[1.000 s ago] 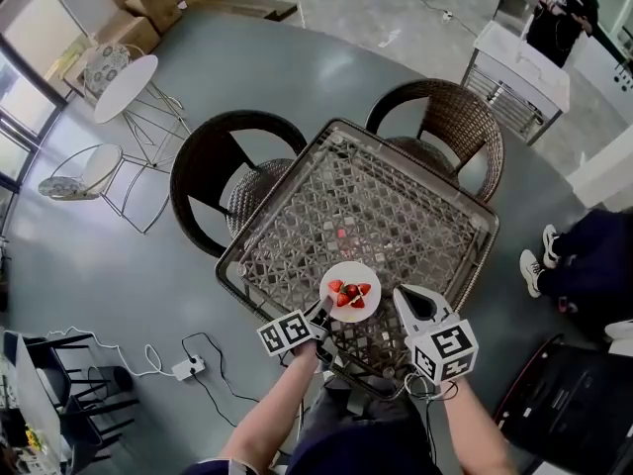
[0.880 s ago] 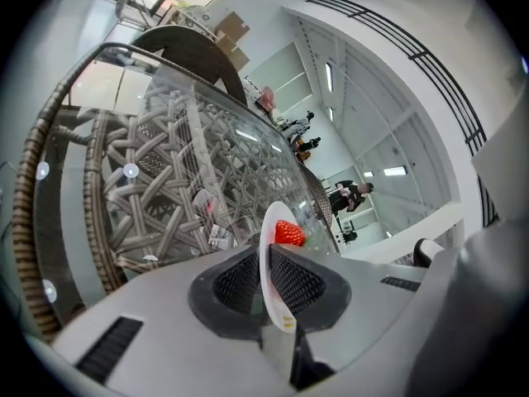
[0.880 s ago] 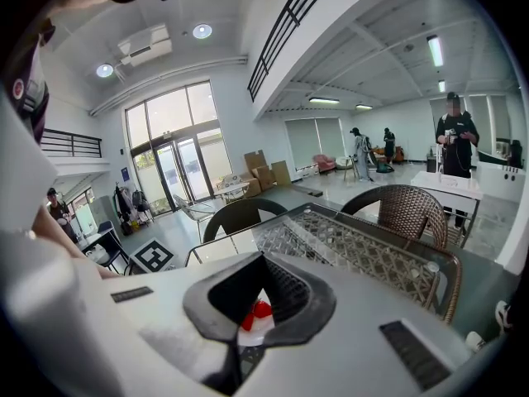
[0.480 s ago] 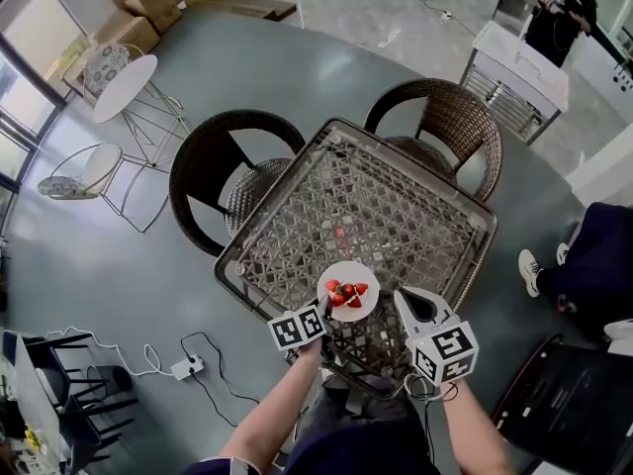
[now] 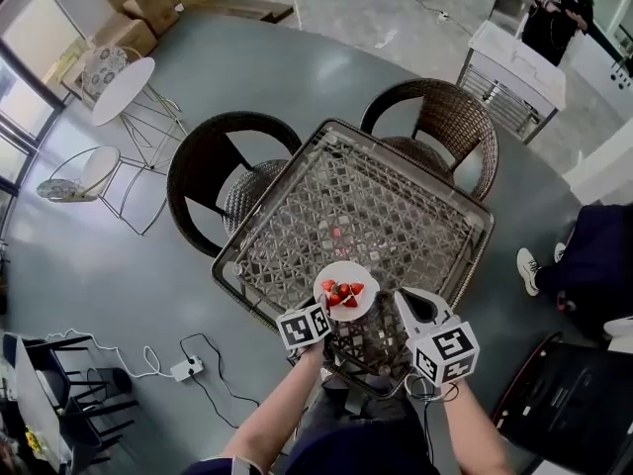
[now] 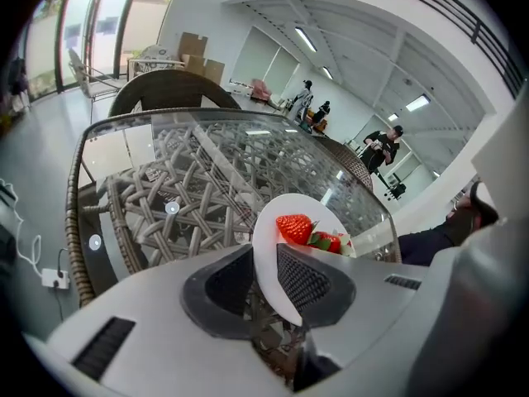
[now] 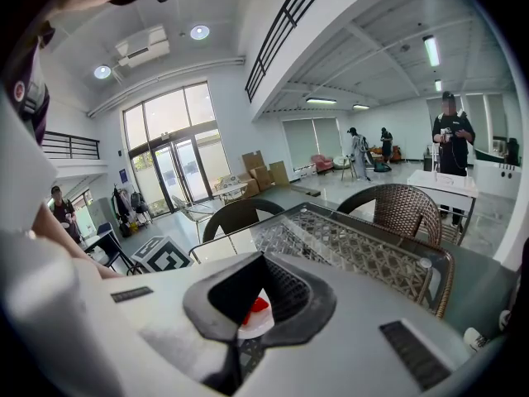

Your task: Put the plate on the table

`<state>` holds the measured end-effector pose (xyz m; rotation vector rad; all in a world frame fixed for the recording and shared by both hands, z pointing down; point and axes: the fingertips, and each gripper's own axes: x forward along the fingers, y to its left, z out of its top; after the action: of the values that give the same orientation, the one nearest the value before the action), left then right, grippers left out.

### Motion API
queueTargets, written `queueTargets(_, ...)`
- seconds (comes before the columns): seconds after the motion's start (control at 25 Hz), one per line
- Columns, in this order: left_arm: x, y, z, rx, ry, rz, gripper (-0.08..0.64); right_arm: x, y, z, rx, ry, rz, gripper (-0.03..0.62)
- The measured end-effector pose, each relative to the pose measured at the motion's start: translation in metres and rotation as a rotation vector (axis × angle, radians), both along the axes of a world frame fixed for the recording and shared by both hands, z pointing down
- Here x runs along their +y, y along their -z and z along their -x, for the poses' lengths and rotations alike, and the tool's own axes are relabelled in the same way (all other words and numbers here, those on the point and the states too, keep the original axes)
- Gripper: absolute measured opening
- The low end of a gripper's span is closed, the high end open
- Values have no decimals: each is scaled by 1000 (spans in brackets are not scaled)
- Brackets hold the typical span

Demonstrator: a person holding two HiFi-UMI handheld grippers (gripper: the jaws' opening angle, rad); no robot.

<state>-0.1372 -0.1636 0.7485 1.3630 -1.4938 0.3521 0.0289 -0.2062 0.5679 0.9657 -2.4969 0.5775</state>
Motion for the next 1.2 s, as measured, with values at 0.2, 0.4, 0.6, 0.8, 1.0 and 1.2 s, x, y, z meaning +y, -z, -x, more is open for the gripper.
queueTargets(0.2, 0, 5, 9, -102, -21, -15, 78, 2, 2, -1, -3, 0, -3, 3)
queueTargets(0.4, 1, 16, 14, -130, -41, -39, 78, 2, 6, 1, -14, 4, -13, 3)
queueTargets(0.6, 0, 47, 14, -160, -116, -128, 77, 3, 17, 8, -35, 4, -39, 3)
queueTargets(0.8, -3, 97, 0, -151, -188, -282, 75, 7, 32, 13, -55, 5, -65, 3)
queueTargets(1.0, -5, 142, -9, -204, -243, -391, 41, 11, 46, 21, -78, 14, -94, 3)
queueTargets(1.2, -6, 183, -21, -212, -299, -495, 8, 17, 59, 27, -100, 17, -119, 3)
